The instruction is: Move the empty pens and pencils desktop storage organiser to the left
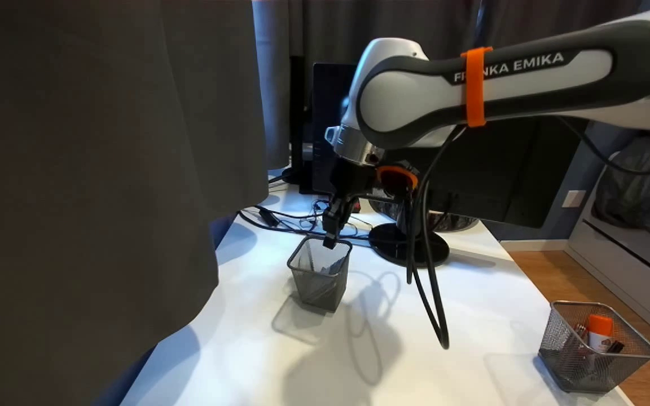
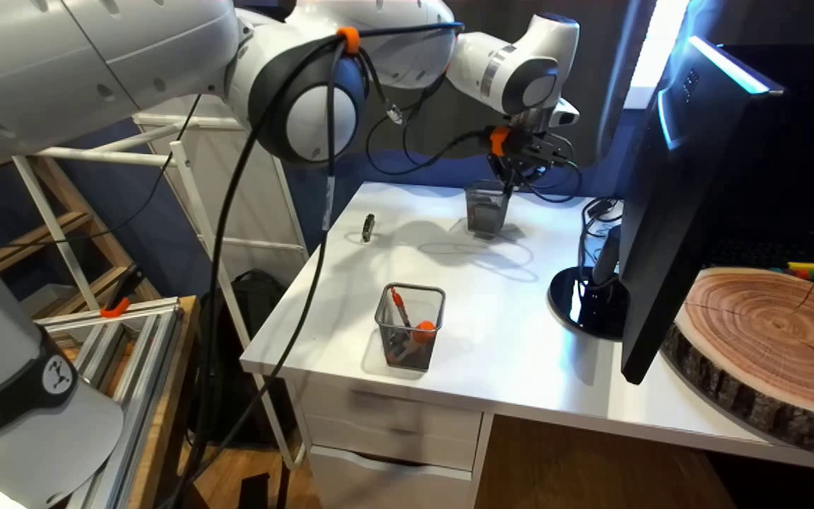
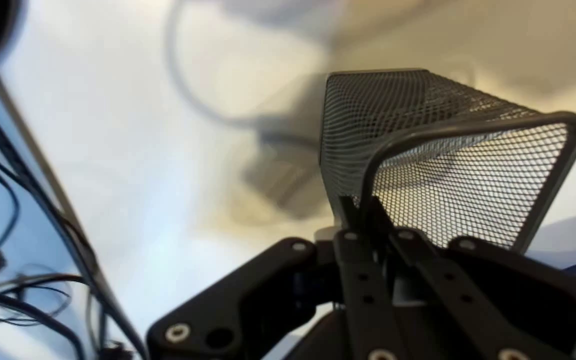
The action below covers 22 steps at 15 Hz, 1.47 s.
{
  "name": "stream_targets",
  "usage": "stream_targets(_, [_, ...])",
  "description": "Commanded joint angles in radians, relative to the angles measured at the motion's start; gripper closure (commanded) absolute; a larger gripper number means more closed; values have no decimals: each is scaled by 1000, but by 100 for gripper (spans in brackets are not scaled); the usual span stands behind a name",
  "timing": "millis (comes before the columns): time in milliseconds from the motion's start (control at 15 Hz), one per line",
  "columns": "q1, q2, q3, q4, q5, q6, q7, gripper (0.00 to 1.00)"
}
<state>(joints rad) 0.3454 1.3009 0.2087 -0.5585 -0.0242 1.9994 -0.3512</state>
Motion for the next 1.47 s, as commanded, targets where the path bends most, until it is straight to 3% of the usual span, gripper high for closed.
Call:
stream_targets(0, [60,-71,22,-36,-15,-116,-96,98])
stream_targets(133, [67,-92,26,-43,-13,-178,-186,98])
stream_targets(200, [83,-50,11,-3,-2,-126,-104,93])
stream_targets(400, [85,-60,11,-4,-2,-161,-157,93])
stream_targets(467, [80,-60,11,-6,-2,-162,-166,98])
stream_targets(933, [139,-74,30,7,12,-287,-149,98])
stream_targets(1000, [156,-29,34,92,18,-344,-162,98])
stream_targets(1133, [175,-17,33,116,15,-392,-170,98])
stream_targets(1400, [196,16,33,170,15,-386,-222,98])
